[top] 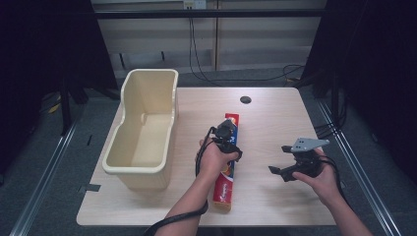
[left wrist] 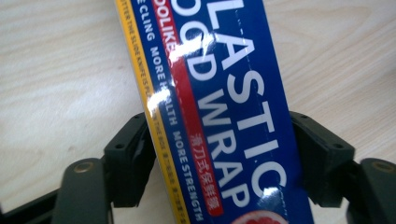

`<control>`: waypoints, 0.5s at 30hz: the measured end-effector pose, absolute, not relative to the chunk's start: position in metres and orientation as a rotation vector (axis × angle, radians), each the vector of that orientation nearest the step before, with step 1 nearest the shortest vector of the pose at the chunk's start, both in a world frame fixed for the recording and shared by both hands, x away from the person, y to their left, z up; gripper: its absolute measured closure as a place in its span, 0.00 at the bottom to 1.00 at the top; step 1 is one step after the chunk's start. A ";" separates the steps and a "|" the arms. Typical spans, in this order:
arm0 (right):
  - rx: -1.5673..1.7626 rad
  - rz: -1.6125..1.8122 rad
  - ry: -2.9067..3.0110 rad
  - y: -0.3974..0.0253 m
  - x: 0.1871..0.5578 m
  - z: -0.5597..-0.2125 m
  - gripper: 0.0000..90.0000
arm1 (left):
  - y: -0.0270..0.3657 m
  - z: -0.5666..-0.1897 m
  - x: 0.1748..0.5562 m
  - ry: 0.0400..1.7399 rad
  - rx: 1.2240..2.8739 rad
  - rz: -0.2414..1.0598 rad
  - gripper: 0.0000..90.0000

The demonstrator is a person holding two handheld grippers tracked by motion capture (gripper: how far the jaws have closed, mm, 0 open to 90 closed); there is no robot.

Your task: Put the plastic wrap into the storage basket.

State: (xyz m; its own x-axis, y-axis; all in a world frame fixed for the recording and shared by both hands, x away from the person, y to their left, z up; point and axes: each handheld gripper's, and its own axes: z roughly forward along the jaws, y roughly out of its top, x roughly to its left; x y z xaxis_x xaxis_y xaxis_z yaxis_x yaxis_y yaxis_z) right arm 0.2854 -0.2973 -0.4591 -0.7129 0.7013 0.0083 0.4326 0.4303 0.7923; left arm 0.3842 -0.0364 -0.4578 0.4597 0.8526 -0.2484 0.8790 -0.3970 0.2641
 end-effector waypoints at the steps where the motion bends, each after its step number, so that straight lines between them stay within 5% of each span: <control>1: 0.974 1.164 2.361 -0.297 0.285 -0.459 0.07 | -0.035 -0.457 0.384 1.470 2.366 -0.104 0.35; 6: 0.973 1.174 2.369 -0.297 0.286 -0.460 0.07 | -0.028 -0.450 0.385 1.525 2.416 -0.098 0.44; 15: 0.979 1.177 2.360 -0.297 0.286 -0.460 0.06 | -0.019 -0.441 0.388 1.491 2.472 -0.167 0.45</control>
